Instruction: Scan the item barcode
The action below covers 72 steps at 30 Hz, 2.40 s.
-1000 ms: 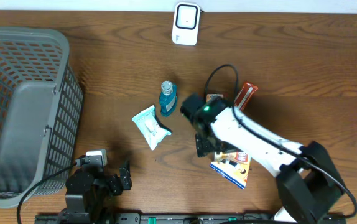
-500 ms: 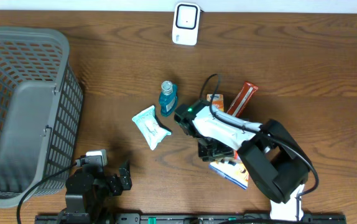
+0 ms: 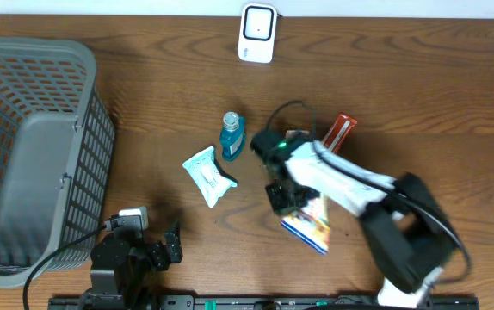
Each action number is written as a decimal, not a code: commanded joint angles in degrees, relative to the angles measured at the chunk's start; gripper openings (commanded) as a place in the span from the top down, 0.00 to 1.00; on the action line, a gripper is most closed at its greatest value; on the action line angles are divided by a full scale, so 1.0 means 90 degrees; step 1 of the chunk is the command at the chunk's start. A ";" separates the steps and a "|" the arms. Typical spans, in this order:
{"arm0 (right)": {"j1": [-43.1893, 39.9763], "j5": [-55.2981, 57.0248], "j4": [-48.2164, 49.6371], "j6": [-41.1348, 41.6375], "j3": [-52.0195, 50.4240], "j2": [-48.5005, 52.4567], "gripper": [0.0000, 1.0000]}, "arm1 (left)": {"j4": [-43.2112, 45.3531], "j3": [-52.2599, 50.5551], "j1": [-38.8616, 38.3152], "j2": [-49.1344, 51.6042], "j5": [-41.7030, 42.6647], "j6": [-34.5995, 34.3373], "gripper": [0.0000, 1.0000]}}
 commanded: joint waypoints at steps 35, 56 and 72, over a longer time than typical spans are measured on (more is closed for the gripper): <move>-0.2463 -0.8058 -0.2110 -1.0892 -0.0699 -0.1855 0.99 | -0.0226 -0.0041 0.0022 -0.0012 0.0097 -0.0005 0.01; -0.2516 -0.9216 -0.2669 -1.1946 -0.0699 -0.1911 0.99 | -0.0226 -0.0041 0.0022 -0.0012 0.0097 -0.0005 0.01; -0.2516 -0.8466 -0.2720 -1.1970 -0.0699 -0.3075 0.99 | -0.0226 -0.0041 0.0022 -0.0012 0.0097 -0.0005 0.01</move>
